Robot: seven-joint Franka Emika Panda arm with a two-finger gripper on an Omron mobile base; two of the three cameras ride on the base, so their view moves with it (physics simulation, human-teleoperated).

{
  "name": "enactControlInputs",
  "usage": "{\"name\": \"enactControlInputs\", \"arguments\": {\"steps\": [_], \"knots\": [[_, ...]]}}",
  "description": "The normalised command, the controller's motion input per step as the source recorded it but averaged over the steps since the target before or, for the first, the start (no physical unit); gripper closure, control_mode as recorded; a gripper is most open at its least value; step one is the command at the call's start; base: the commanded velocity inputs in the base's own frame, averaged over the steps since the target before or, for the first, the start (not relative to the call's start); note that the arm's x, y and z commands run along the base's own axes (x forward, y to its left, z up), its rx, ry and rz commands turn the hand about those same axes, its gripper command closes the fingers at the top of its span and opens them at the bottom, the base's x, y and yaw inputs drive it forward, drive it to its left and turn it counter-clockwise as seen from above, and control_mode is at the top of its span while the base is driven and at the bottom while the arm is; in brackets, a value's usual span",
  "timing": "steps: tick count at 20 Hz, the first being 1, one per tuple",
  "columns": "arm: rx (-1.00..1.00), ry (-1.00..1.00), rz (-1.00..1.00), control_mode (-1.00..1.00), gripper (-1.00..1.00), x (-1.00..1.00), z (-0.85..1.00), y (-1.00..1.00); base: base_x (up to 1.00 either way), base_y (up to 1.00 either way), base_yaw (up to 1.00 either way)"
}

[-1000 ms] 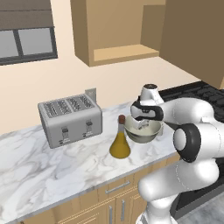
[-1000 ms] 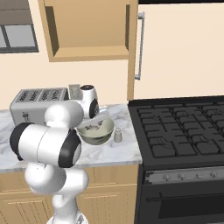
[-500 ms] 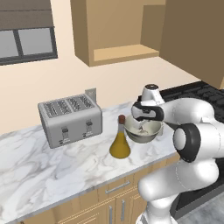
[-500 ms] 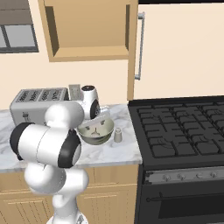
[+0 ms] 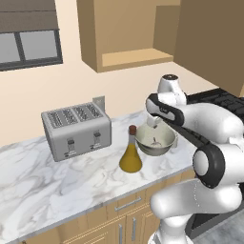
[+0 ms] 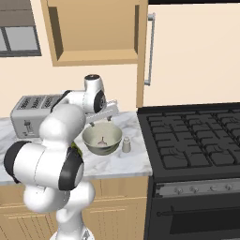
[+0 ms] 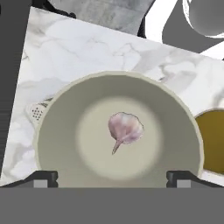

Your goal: Retrieve the bottle and the shaker from the cabinet and place them next to the mixing bowl on the counter. Then add garlic from the fridge to the mixing bowl.

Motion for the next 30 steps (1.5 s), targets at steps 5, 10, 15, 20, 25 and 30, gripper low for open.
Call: {"name": "enactControlInputs", "arguments": {"steps": [5, 10, 15, 20, 25, 30], "knots": [[0.0, 0.06, -0.14, -1.0, -1.0, -0.61, 0.41, -0.1, 0.0, 0.0, 0.0], [0.0, 0.1, -0.31, -1.0, -1.0, -0.59, 0.47, -0.04, 0.0, 0.0, 0.0], [0.0, 0.02, -0.27, -1.0, -1.0, -0.5, 0.1, 0.22, 0.0, 0.0, 0.0], [0.0, -0.03, -0.28, -1.0, -1.0, -0.78, 0.14, 0.25, 0.0, 0.0, 0.0], [0.0, -0.1, -0.23, -1.0, -1.0, -0.87, 0.05, 0.22, 0.0, 0.0, 0.0], [0.0, -0.16, -0.19, -1.0, -1.0, -0.93, 0.0, 0.37, 0.0, 0.0, 0.0]]}}
